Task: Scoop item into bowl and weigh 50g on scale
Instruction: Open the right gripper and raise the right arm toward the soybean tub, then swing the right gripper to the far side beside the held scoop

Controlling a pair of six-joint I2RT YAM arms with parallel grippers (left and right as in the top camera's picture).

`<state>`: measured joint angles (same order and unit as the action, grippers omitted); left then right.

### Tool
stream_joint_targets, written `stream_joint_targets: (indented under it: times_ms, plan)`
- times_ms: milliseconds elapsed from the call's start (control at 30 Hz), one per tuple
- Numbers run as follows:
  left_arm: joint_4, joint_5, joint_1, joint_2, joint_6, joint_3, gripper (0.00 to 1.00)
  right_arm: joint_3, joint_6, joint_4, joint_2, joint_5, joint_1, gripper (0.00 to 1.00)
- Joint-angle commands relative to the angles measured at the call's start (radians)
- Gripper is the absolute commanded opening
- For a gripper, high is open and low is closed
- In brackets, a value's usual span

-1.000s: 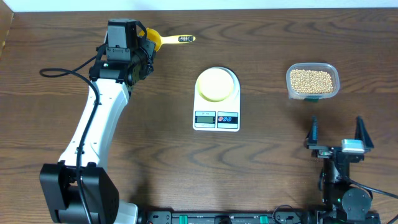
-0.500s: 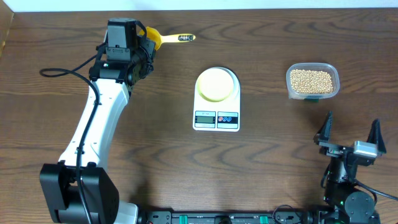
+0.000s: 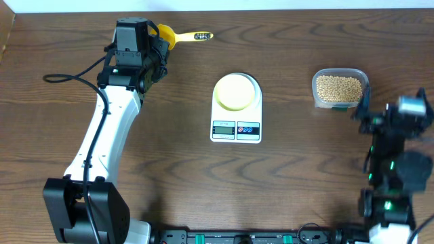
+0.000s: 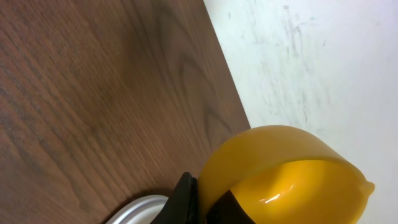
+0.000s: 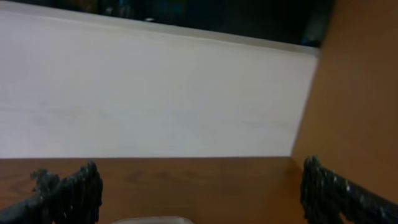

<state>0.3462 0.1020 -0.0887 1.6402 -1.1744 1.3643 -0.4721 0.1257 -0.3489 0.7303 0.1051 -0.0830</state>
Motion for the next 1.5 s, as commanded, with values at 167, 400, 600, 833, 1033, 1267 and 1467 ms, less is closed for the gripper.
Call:
stream_joint_targets:
  times_ms: [167,400,600,833,1033,1267,1467]
  plan:
    - [-0.016,-0.018,0.000,0.010,0.013,-0.005,0.08,-0.337,0.010,0.002,0.401,-0.278,-0.056,0.99]
    - [-0.016,-0.034,0.000,0.010,0.013,-0.005,0.08,-0.607,-0.086,0.031,0.679,-0.512,-0.077,0.99]
    - [-0.016,-0.044,0.000,0.010,0.013,-0.005,0.08,-0.818,-0.153,0.139,0.838,-0.624,-0.077,0.99]
    - [-0.019,-0.044,0.000,0.010,0.013,-0.005,0.08,-1.003,-0.304,0.178,0.998,-0.766,-0.077,0.99]
    - [-0.019,-0.043,0.000,0.010,0.014,-0.005,0.08,-1.092,-0.433,0.177,1.117,-0.861,-0.074,0.99]
    - [-0.019,-0.043,0.000,0.010,0.014,-0.005,0.08,-1.119,-0.534,0.155,1.202,-0.939,-0.044,0.99]
    - [-0.019,-0.043,-0.001,0.010,0.014,-0.005,0.08,-1.119,-0.590,0.053,1.252,-1.033,0.013,0.99]
